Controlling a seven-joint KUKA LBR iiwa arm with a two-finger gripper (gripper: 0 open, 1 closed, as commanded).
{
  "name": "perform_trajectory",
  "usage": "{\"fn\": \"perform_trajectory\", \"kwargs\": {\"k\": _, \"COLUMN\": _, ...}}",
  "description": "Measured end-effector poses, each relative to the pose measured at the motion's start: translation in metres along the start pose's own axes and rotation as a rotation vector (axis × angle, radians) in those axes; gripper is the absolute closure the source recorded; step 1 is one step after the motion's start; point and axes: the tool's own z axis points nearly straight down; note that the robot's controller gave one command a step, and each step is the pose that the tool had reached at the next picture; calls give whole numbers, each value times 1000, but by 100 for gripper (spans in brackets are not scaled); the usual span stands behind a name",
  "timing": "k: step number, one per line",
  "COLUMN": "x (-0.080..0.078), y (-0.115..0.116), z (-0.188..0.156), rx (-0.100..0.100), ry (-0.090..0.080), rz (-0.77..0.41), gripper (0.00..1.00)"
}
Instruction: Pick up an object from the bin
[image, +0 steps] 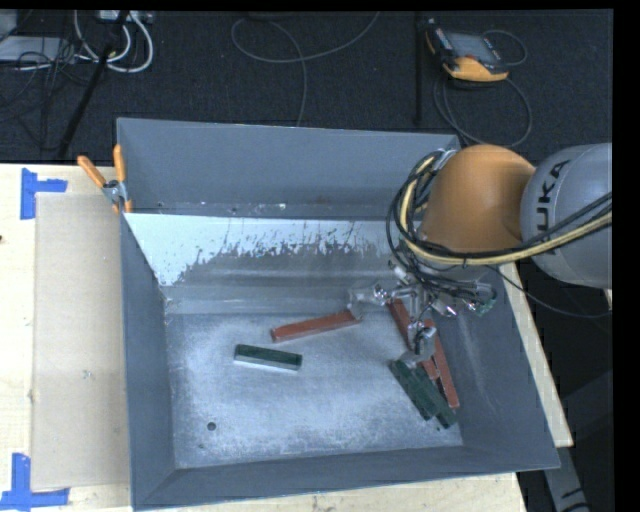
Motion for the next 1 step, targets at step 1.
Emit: {"fn": "perform_trajectory", "kwargs": {"k": 1, "x": -44, "y": 27, "z": 56, "rx": 0, "ry": 0, "rz": 62, "gripper": 0}}
